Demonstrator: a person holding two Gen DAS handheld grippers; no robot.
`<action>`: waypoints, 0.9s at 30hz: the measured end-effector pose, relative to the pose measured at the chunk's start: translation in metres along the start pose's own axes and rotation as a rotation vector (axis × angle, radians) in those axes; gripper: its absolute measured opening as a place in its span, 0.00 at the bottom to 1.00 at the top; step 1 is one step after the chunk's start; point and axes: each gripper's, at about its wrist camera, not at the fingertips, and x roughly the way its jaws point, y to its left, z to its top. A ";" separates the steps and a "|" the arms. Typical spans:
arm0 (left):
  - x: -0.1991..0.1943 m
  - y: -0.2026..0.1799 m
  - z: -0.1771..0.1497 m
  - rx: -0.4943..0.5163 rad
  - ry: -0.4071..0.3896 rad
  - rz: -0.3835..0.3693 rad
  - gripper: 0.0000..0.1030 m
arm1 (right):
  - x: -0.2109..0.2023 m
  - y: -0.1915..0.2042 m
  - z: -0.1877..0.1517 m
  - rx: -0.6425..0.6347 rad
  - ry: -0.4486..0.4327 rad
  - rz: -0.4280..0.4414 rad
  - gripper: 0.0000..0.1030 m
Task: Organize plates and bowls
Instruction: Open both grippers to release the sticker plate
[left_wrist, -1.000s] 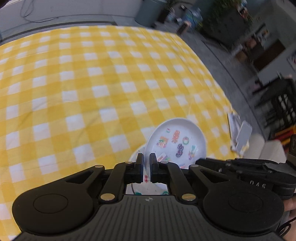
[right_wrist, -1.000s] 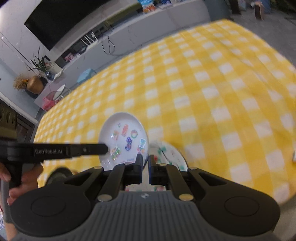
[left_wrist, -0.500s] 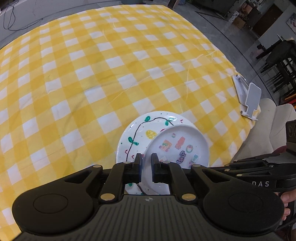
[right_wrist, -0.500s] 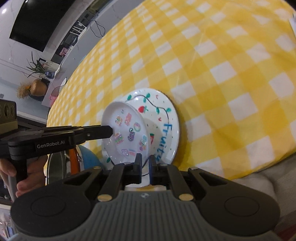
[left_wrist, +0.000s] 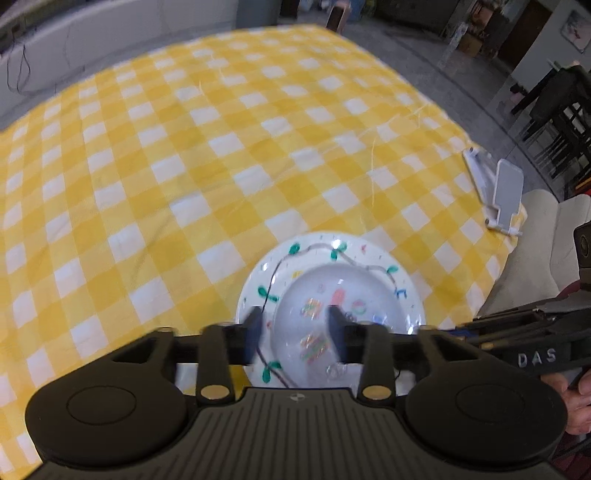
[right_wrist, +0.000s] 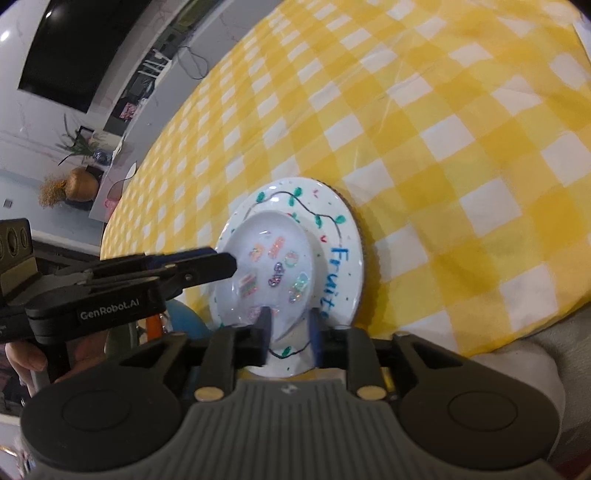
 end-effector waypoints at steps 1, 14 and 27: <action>-0.004 -0.001 -0.001 0.005 -0.025 0.002 0.61 | -0.001 0.005 0.000 -0.019 0.004 0.008 0.39; -0.049 -0.007 -0.007 -0.125 -0.263 0.016 0.83 | -0.024 0.038 -0.007 -0.191 -0.121 -0.116 0.89; -0.126 0.016 -0.039 -0.369 -0.354 0.390 0.84 | -0.040 0.074 -0.017 -0.318 -0.216 -0.054 0.94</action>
